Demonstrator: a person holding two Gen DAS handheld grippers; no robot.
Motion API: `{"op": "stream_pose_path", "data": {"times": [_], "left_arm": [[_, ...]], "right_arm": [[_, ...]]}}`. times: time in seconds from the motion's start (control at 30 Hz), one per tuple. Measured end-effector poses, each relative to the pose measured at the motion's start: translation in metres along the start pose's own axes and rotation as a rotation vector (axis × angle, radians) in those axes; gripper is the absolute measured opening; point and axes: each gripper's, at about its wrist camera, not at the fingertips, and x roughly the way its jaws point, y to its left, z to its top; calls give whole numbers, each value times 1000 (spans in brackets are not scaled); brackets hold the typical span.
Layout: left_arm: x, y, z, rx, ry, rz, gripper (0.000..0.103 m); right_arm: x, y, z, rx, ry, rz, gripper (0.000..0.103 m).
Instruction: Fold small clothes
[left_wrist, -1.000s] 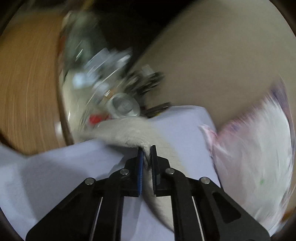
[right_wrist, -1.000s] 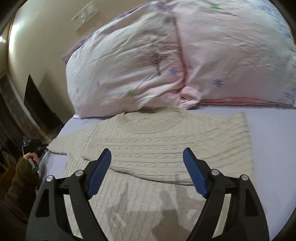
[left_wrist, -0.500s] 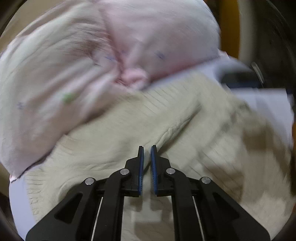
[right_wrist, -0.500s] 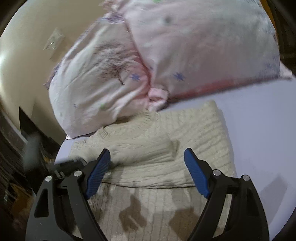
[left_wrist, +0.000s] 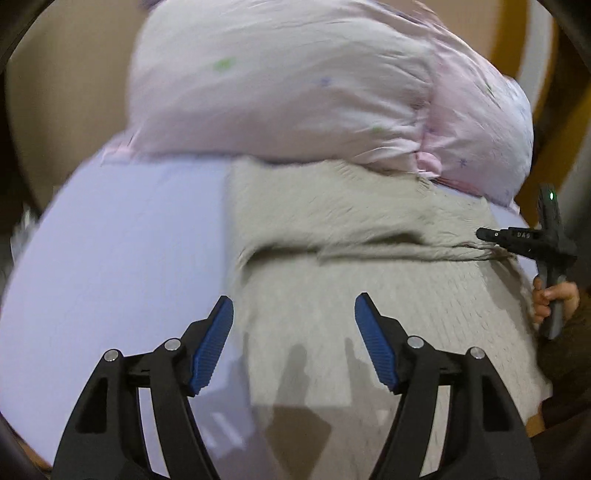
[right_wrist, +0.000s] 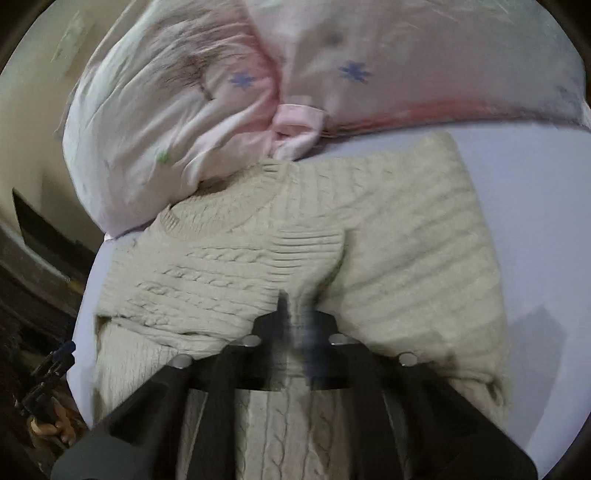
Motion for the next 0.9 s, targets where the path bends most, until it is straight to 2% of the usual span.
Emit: {"op": "stream_pose_path", "data": {"times": [0.1,0.17,0.27,0.3,0.33,0.47,0.57,0.63,0.7,0.8,0.83,0.87,0.9], "left_arm": [[-7,17,-21,-81,18,-69,70],[-6,19,-32,-103,37,-100,72],[-8,17,-48,-105,72,-133,72],[-7,16,-53,-105,83,-143,72],[-8,14,-59,-104,93,-156,72],[-23,15,-79,-104,89,-181,73],[-32,13,-91,-103,83,-199,73],[-38,9,-100,-89,76,-198,73],[-47,4,-112,-82,66,-209,71],[-56,-4,-125,-69,62,-218,62],[-58,-6,-129,-71,63,-220,56],[-58,-7,-130,-71,67,-220,53],[-58,-7,-132,-72,72,-219,45]], "right_arm": [[-25,-11,13,44,-145,-96,6],[-30,-21,16,58,-147,-157,7],[-45,-31,-3,104,-94,-126,33],[-55,-34,-15,100,-93,-113,54],[-65,-35,-27,92,-98,-107,63],[-110,-53,-89,112,-67,-95,62],[-129,-67,-136,145,-15,-92,51],[-129,-65,-154,161,20,-63,38],[-141,-65,-181,172,16,7,38],[-145,-65,-210,219,44,176,31],[-145,-64,-216,230,38,209,31],[-143,-65,-222,246,44,251,28],[-138,-65,-224,263,62,286,18]]}}
